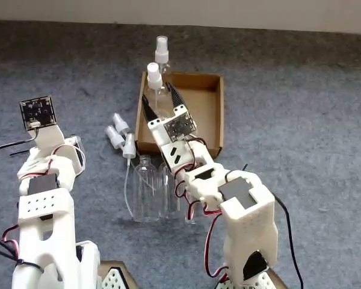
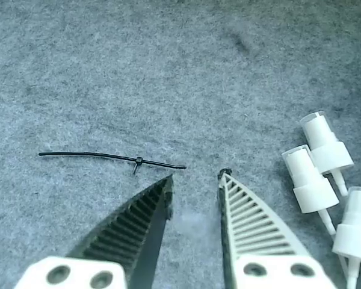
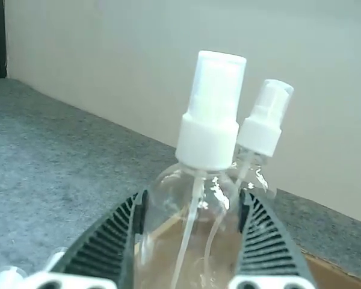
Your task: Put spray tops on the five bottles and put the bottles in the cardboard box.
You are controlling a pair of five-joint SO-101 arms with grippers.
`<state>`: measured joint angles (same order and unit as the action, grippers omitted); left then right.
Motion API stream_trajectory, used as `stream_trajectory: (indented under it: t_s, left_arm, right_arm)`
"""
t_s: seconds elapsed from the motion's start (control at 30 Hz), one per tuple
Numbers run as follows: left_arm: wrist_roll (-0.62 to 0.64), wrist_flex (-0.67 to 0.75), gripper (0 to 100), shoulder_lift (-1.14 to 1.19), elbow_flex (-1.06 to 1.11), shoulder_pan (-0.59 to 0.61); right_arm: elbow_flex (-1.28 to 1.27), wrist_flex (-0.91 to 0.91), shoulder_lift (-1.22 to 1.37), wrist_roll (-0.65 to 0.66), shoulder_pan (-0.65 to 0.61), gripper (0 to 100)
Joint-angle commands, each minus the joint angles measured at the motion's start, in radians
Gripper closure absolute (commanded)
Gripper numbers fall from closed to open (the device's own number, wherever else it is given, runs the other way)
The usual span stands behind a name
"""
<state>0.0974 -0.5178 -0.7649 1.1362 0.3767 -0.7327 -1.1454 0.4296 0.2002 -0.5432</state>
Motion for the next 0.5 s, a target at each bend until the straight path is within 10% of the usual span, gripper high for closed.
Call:
stream_trajectory:
  t_s: [0.0, 0.47]
  left_arm:
    - [0.011, 0.015, 87, -0.018, -0.007, 0.013]
    - [0.011, 0.017, 87, -0.018, -0.008, 0.015]
  right_arm:
    - [0.061, 0.007, 0.019, -0.011, -0.013, 87.8]
    - [0.165, 0.001, 0.113, -0.006, -0.015, 87.8]
